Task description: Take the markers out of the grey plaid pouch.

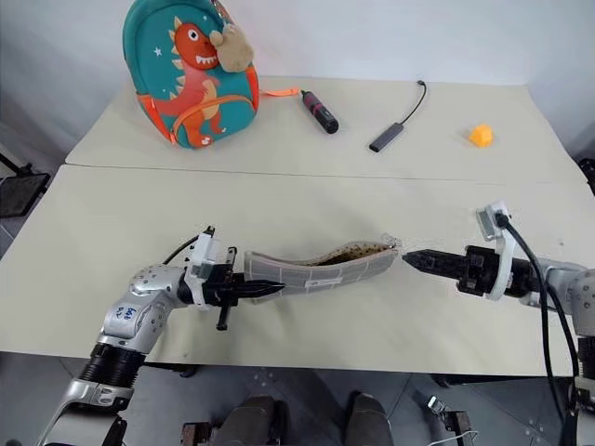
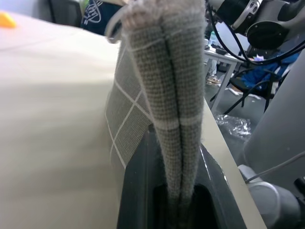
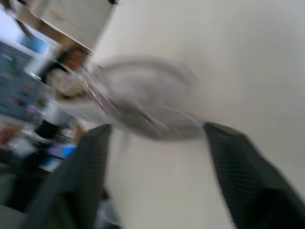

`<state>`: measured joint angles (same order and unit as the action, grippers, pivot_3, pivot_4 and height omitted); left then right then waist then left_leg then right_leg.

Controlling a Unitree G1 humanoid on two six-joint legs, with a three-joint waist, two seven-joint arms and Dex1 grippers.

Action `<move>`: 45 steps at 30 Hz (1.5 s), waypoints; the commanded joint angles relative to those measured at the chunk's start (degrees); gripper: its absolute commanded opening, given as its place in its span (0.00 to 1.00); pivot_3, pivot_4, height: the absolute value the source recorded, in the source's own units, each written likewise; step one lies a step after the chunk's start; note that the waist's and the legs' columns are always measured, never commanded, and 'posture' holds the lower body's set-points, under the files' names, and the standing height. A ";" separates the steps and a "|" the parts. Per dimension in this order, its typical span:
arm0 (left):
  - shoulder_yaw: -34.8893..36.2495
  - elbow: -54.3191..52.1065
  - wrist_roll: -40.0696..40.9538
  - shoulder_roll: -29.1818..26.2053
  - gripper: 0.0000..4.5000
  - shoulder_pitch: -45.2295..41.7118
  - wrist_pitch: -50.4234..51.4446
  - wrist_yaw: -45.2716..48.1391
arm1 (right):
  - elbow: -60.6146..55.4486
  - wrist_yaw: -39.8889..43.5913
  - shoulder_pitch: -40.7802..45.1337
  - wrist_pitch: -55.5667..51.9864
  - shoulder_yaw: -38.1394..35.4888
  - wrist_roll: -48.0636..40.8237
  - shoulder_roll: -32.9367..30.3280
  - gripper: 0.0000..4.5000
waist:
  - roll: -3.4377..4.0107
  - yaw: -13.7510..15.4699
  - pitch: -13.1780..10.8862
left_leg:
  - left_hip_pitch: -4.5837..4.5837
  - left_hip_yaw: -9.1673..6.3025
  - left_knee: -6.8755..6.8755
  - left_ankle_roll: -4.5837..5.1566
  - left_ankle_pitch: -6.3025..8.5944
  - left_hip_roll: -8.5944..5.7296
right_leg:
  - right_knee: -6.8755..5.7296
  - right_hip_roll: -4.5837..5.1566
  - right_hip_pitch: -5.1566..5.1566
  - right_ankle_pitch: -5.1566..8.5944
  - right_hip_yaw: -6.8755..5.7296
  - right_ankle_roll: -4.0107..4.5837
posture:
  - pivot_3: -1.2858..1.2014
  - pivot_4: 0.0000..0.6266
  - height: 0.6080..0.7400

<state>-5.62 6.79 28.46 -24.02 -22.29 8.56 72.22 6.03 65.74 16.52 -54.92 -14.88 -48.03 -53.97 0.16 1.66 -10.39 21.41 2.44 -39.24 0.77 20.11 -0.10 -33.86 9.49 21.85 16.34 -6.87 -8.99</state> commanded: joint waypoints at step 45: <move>-3.51 7.81 -8.66 7.25 0.00 -4.84 -11.96 -0.62 | -25.66 6.01 14.37 20.77 27.20 27.12 -1.96 0.01 | -0.03 -0.31 -0.03 | -0.01 -0.27 -0.44 0.06 0.04 0.05 | -0.05 0.00 -0.28 -0.02 -0.20 -0.03 | 0.52 0.24 1.00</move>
<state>-9.10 15.88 20.15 -16.49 -27.94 -2.68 72.07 -17.18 73.72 30.18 -31.75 11.51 -22.42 -55.71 0.13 1.36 -10.42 21.40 2.17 -39.69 0.83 20.15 -0.04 -33.90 9.49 21.57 16.32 -7.07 -9.01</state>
